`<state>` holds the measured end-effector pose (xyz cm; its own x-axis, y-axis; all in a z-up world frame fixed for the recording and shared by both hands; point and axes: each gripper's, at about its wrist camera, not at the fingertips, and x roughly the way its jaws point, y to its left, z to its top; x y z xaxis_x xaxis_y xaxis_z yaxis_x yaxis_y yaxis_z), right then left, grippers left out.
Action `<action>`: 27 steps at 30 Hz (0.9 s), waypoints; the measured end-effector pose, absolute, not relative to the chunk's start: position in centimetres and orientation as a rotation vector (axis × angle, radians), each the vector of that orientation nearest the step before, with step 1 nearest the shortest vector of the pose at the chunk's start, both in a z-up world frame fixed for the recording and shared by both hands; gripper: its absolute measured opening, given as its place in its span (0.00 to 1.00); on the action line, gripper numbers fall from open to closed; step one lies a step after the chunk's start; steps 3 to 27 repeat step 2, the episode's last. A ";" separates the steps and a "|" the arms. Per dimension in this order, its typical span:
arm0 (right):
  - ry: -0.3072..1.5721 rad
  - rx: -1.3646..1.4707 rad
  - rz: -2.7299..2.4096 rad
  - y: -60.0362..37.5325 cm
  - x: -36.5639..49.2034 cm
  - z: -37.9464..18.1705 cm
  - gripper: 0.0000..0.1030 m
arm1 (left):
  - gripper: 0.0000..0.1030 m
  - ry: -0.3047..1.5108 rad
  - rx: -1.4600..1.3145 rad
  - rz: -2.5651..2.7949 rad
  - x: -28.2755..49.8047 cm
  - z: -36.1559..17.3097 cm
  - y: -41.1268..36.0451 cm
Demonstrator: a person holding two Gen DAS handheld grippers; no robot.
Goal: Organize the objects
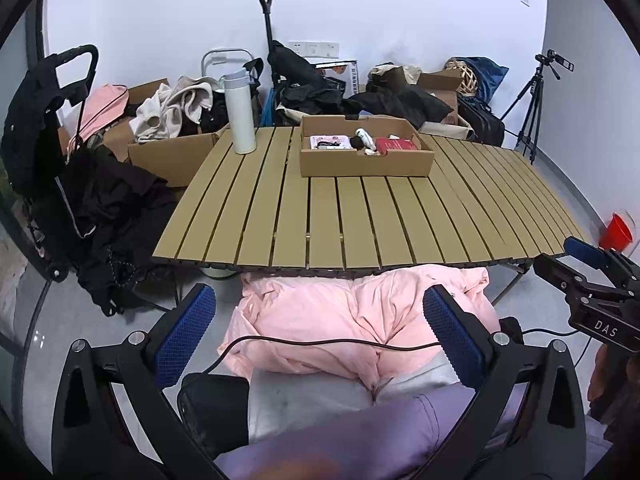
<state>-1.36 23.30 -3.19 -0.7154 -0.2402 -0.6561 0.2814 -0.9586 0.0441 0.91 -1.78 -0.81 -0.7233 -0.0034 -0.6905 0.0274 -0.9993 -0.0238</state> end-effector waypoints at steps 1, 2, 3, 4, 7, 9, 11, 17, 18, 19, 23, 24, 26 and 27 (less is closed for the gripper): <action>0.086 1.013 -2.673 23.3 -1.4 -3.2 0.79 | 1.00 0.045 1.161 -2.906 1.0 -0.8 -1.8; 0.087 1.016 -2.673 23.4 -1.4 -3.2 0.79 | 1.00 0.041 1.167 -2.906 1.0 -0.9 -1.7; 0.087 1.016 -2.673 23.4 -1.4 -3.2 0.79 | 1.00 0.041 1.167 -2.906 1.0 -0.9 -1.7; 0.087 1.016 -2.673 23.4 -1.4 -3.2 0.79 | 1.00 0.041 1.167 -2.906 1.0 -0.9 -1.7; 0.087 1.016 -2.673 23.4 -1.4 -3.2 0.79 | 1.00 0.041 1.167 -2.906 1.0 -0.9 -1.7; 0.087 1.016 -2.673 23.4 -1.4 -3.2 0.79 | 1.00 0.041 1.167 -2.906 1.0 -0.9 -1.7; 0.087 1.016 -2.673 23.4 -1.4 -3.2 0.79 | 1.00 0.041 1.167 -2.906 1.0 -0.9 -1.7; 0.087 1.016 -2.673 23.4 -1.4 -3.2 0.79 | 1.00 0.041 1.167 -2.906 1.0 -0.9 -1.7; 0.087 1.016 -2.673 23.4 -1.4 -3.2 0.79 | 1.00 0.041 1.167 -2.906 1.0 -0.9 -1.7; 0.087 1.016 -2.673 23.4 -1.4 -3.2 0.79 | 1.00 0.041 1.167 -2.906 1.0 -0.9 -1.7; 0.087 1.016 -2.673 23.4 -1.4 -3.2 0.79 | 1.00 0.041 1.167 -2.906 1.0 -0.9 -1.7; 0.087 1.016 -2.673 23.4 -1.4 -3.2 0.79 | 1.00 0.041 1.167 -2.906 1.0 -0.9 -1.7; 0.087 1.016 -2.673 23.4 -1.4 -3.2 0.79 | 1.00 0.041 1.167 -2.906 1.0 -0.9 -1.7; 0.087 1.016 -2.673 23.4 -1.4 -3.2 0.79 | 1.00 0.041 1.167 -2.906 1.0 -0.9 -1.7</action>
